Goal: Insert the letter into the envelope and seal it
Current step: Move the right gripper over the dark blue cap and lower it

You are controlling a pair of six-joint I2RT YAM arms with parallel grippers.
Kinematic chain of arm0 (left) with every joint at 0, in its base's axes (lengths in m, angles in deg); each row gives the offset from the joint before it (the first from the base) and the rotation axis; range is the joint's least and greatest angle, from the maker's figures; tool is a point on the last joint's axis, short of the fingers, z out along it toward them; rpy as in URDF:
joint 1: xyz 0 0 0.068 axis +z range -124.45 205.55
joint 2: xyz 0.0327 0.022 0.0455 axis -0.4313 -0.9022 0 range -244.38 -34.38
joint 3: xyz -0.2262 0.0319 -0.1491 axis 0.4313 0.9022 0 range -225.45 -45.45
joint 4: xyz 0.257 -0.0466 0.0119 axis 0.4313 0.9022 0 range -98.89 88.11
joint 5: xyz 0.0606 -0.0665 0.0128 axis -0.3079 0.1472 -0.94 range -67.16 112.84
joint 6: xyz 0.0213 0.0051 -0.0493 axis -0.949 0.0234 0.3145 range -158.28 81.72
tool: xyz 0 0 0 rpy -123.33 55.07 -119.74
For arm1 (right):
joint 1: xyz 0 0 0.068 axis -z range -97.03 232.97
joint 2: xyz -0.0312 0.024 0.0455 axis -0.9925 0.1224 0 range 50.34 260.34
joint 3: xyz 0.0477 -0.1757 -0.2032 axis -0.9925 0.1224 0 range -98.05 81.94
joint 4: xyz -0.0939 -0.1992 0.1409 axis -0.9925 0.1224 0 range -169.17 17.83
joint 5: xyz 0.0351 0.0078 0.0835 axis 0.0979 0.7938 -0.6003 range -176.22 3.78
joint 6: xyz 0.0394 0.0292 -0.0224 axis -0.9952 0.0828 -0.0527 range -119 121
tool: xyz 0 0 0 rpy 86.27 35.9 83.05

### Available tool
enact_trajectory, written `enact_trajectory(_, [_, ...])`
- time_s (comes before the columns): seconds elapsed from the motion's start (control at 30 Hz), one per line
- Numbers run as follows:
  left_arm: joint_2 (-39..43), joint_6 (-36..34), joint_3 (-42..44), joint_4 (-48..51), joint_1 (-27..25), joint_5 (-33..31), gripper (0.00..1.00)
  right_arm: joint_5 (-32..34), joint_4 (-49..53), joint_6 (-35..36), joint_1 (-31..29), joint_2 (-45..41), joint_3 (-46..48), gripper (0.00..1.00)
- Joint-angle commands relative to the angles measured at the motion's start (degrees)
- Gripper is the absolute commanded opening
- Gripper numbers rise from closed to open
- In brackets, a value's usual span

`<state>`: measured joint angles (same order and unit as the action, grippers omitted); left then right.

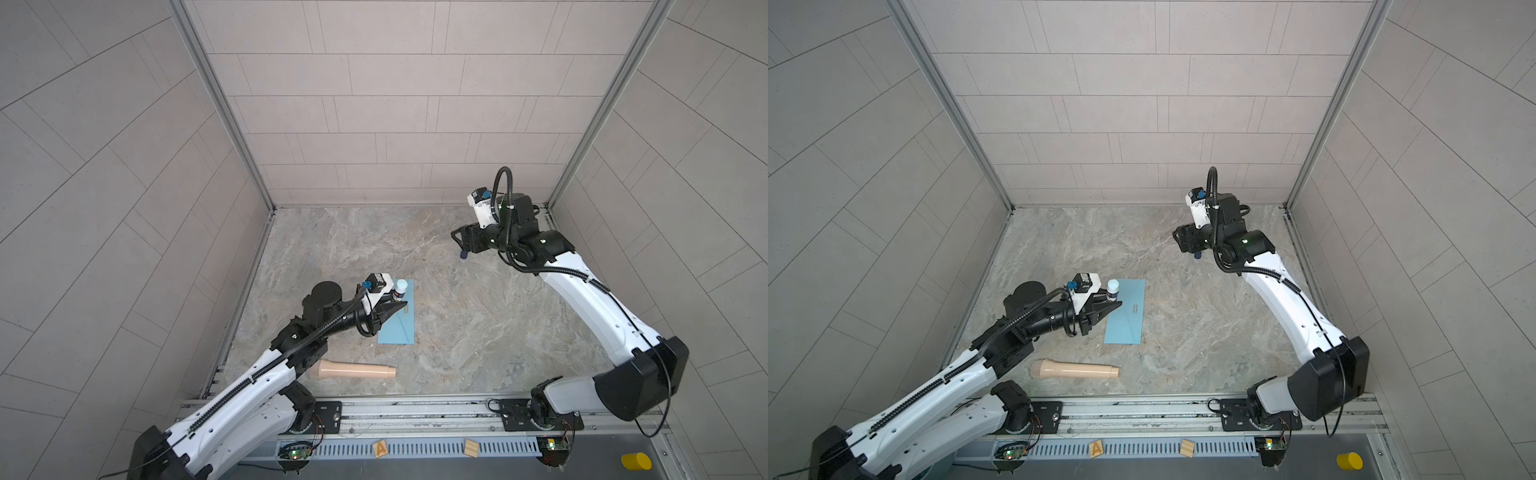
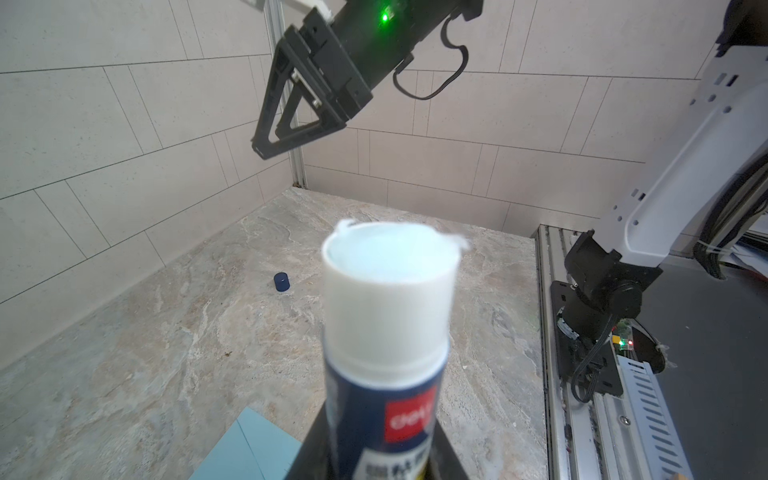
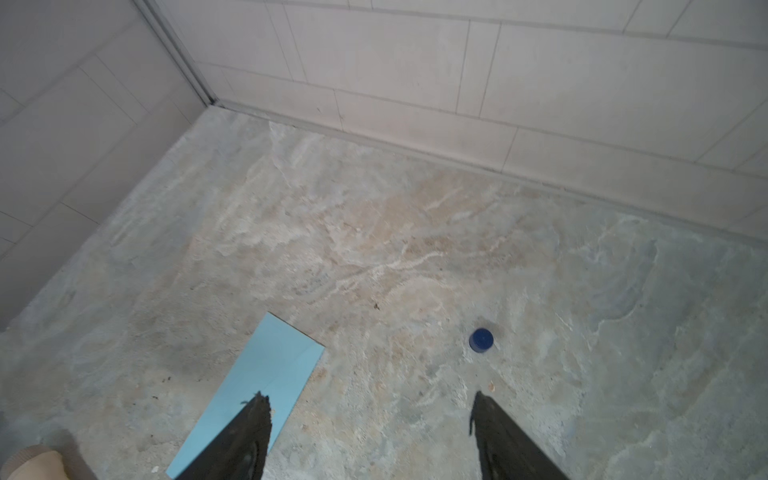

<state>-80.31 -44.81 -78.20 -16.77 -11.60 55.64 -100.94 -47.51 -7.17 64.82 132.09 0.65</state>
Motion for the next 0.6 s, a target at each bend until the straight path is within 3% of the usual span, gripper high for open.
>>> enact_trajectory(0.0, [1.0, -1.8, -1.2, 0.7, -0.1, 0.6, 0.0, 1.8, 4.9, 1.3, 1.6, 3.7, -2.7, 0.77])
enact_trajectory(0.57, [1.0, -2.4, -1.0, 2.2, -0.2, 0.9, 0.0, 6.1, 14.0, 4.3, 6.1, 29.2, -17.4, 0.63])
